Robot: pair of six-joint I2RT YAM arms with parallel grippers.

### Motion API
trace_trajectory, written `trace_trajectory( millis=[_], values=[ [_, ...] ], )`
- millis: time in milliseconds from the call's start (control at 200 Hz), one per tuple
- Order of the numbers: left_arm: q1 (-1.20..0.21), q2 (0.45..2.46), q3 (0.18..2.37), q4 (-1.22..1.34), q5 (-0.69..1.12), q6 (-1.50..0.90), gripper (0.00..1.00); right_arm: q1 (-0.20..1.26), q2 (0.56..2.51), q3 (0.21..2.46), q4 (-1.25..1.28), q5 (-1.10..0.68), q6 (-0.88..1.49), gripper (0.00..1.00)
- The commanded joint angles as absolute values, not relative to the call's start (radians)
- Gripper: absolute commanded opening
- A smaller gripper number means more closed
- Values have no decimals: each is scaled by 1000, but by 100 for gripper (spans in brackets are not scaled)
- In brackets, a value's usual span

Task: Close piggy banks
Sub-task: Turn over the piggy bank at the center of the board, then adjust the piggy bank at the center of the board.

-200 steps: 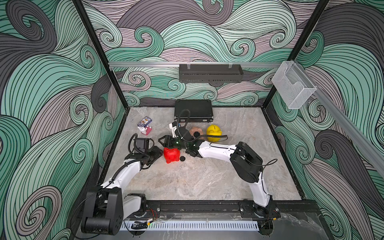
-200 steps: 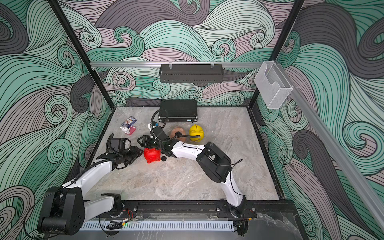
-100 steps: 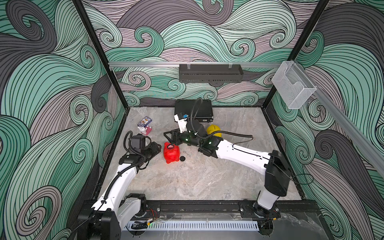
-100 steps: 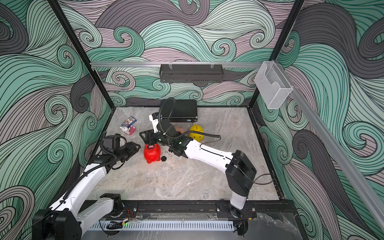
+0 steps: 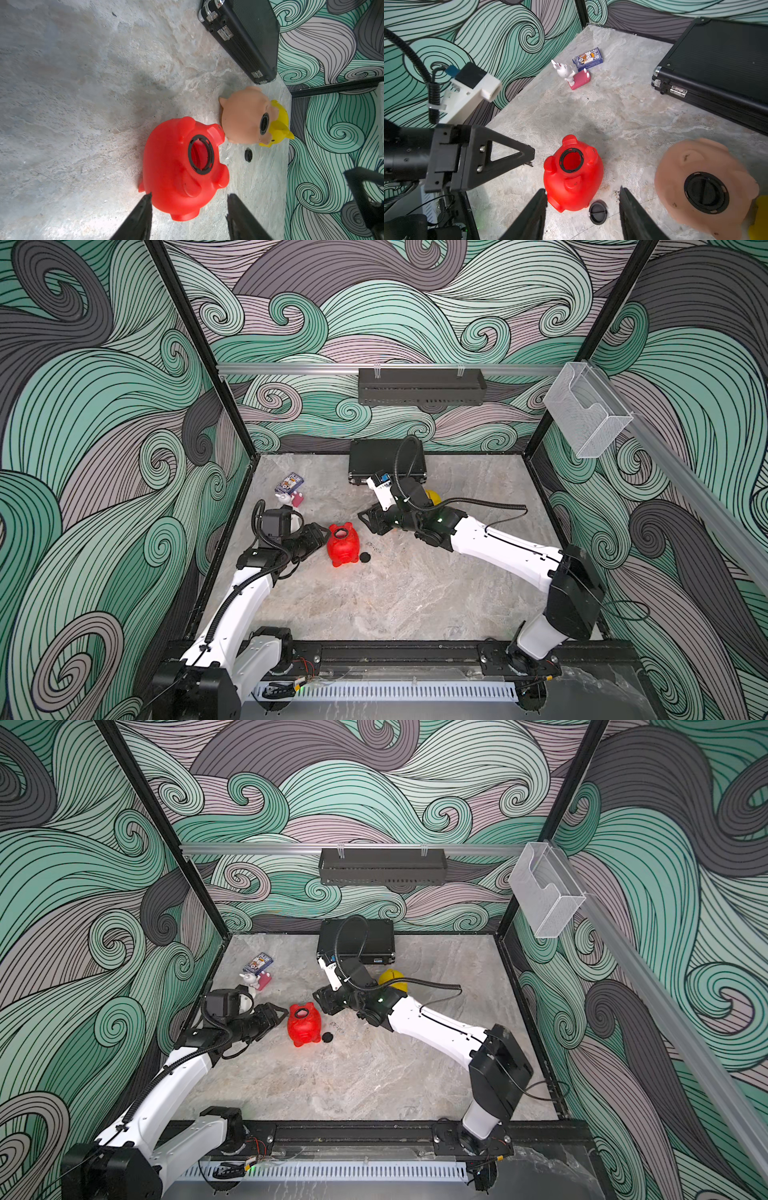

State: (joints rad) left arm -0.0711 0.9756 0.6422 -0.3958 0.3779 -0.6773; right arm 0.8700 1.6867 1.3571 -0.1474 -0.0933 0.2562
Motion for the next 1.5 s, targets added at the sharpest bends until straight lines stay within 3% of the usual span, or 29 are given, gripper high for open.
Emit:
trace_trajectory(
  millis=[0, 645, 1496],
  values=[
    [-87, 965, 628, -385, 401, -660, 58, 858, 1756, 1444, -232, -119, 215, 55],
    [-128, 1070, 676, -368, 417, -634, 58, 856, 2016, 1692, -353, -189, 206, 55],
    [-149, 1185, 669, -348, 341, -616, 55, 867, 2293, 1985, -507, -144, 219, 51]
  ],
)
